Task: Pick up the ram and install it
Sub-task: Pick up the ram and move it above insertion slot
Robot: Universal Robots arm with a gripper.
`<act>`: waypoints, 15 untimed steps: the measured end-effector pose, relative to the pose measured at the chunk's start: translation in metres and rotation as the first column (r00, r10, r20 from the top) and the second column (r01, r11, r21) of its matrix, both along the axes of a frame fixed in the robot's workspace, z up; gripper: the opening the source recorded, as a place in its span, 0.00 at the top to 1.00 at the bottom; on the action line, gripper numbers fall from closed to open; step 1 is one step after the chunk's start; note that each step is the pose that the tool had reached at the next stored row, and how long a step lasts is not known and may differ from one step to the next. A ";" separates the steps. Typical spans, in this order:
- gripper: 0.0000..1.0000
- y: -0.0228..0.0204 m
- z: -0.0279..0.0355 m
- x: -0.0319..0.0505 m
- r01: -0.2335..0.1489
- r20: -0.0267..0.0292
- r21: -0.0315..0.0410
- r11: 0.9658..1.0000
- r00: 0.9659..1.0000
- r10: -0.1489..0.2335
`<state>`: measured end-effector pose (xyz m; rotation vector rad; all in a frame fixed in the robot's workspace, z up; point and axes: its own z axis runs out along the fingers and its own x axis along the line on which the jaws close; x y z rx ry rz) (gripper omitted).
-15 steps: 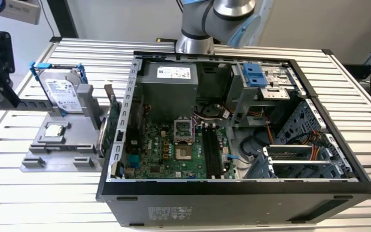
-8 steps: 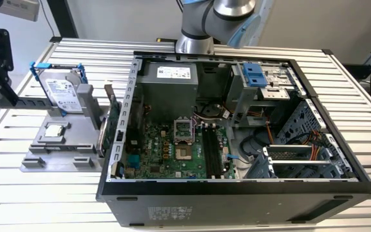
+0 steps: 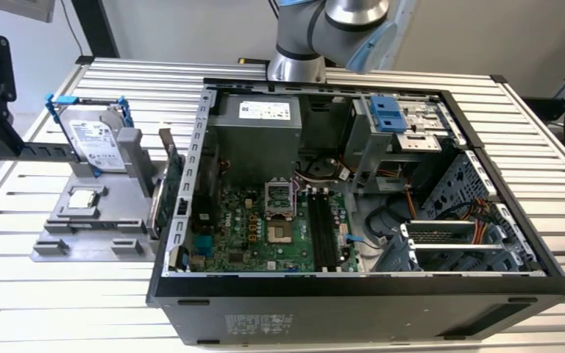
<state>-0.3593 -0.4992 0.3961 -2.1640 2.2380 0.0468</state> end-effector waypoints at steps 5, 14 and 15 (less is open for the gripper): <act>1.00 0.0000 0.0048 0.0000 0.000 0.000 0.000 1.000 1.000 0.000; 1.00 0.0001 0.0052 0.0076 0.000 -0.003 0.000 1.000 1.000 0.000; 1.00 0.0001 0.0052 0.0104 0.000 -0.005 0.000 1.000 1.000 0.000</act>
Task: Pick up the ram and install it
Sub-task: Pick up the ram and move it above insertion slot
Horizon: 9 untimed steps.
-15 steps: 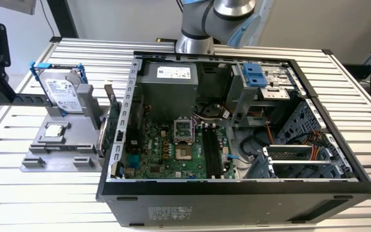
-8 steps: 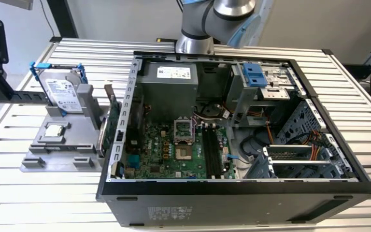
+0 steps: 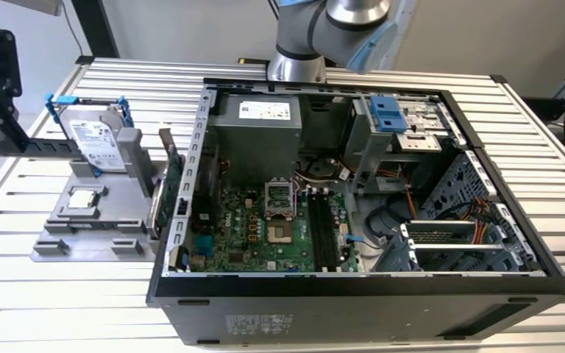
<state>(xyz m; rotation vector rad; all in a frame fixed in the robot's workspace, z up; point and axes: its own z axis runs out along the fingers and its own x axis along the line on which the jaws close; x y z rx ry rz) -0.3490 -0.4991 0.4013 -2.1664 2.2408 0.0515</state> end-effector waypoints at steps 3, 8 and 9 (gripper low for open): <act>1.00 0.0000 0.0000 0.0082 0.000 -0.005 0.000 1.000 1.000 0.000; 1.00 0.0000 0.0000 0.0199 0.000 -0.010 0.000 1.000 1.000 0.000; 1.00 0.0000 -0.0001 0.0215 0.000 -0.010 0.000 1.000 1.000 0.000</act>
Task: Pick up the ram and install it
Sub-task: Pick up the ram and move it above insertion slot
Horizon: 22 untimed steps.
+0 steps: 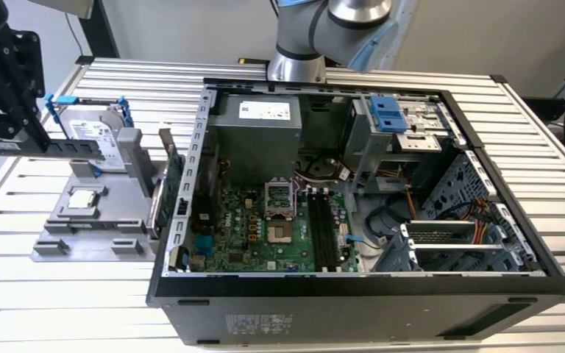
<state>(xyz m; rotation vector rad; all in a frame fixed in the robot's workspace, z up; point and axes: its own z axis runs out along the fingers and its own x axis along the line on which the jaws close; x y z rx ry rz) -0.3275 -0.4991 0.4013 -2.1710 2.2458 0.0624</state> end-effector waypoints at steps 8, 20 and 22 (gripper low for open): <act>1.00 0.0000 0.0000 0.0178 0.000 -0.003 0.000 1.000 1.000 0.000; 1.00 0.0000 0.0000 0.0401 0.000 -0.005 0.000 1.000 1.000 0.000; 1.00 0.0000 0.0000 0.0430 0.000 -0.005 0.000 1.000 1.000 0.000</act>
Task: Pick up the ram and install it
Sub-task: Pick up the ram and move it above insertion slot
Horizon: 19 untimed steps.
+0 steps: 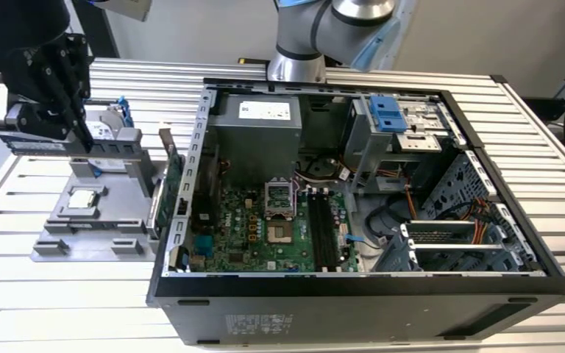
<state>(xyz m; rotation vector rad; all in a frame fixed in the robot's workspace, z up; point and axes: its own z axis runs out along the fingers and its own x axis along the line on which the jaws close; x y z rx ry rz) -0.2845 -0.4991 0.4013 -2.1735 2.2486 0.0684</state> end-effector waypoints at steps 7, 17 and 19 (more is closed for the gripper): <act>1.00 0.0000 0.0001 0.0101 0.000 0.000 0.000 1.000 1.000 0.000; 1.00 0.0000 0.0000 0.0275 0.000 -0.002 0.000 1.000 1.000 0.000; 1.00 0.0000 0.0000 0.0314 0.000 -0.002 0.000 1.000 1.000 0.000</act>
